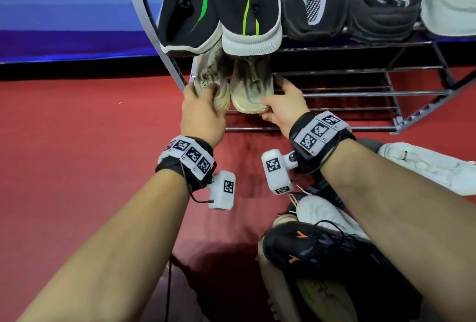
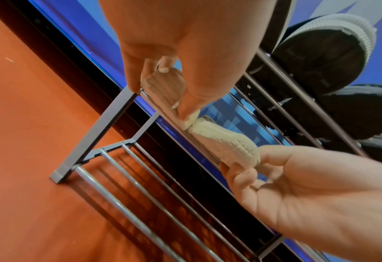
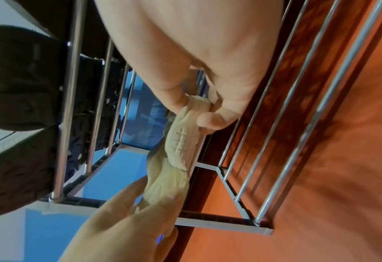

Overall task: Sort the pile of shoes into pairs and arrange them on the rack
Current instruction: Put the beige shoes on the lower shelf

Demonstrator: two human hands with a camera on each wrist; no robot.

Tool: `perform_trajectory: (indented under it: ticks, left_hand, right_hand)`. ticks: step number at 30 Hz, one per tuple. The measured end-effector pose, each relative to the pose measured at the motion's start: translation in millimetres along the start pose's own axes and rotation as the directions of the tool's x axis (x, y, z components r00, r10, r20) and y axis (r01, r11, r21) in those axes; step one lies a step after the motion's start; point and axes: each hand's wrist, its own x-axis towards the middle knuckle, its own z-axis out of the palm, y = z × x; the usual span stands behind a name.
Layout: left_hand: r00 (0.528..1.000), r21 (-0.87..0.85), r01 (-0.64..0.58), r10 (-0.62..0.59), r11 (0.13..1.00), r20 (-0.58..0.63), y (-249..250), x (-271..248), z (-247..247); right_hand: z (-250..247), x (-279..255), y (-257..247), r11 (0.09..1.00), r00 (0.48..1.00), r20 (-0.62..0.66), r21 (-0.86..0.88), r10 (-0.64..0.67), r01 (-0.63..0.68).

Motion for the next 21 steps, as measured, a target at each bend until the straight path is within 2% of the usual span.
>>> perform_trajectory:
  ticks: [3, 5, 12, 14, 16, 18, 21]
  left_hand:
    - [0.998, 0.232, -0.012, 0.028, 0.973, -0.064, 1, -2, 4]
    - [0.994, 0.327, -0.003, 0.04, 0.945, -0.106, 2, 0, 5]
    - [0.992, 0.391, -0.004, 0.054, 0.92, -0.118, -1, 9, 1]
    - [0.989, 0.389, -0.009, 0.065, 0.921, -0.13, -2, 7, 3]
    - [0.984, 0.384, -0.028, 0.094, 0.923, -0.154, -2, 6, 5]
    - [0.977, 0.367, -0.052, 0.123, 0.929, -0.172, -2, 6, 8]
    - [0.972, 0.335, -0.052, 0.125, 0.941, -0.2, 1, 8, 15]
  right_hand:
    - [6, 2, -1, 1.0, 0.995, -0.099, 0.011, -0.005, 0.007]
    - [8, 3, 1, 0.999, 0.993, -0.115, 0.033, -0.002, 0.006]
    - [6, -3, -4, 0.988, 0.999, -0.026, 0.15, 0.048, -0.044]
    - [4, -3, -5, 0.995, 1.0, 0.005, 0.093, 0.02, -0.02]
    - [3, -4, -5, 0.997, 0.997, 0.008, -0.019, -0.075, 0.075]
    - [3, -6, -6, 0.967, 0.982, 0.015, -0.173, -0.187, 0.187]
    - [3, -1, 1, 0.925, 0.968, 0.039, -0.287, -0.248, 0.249]
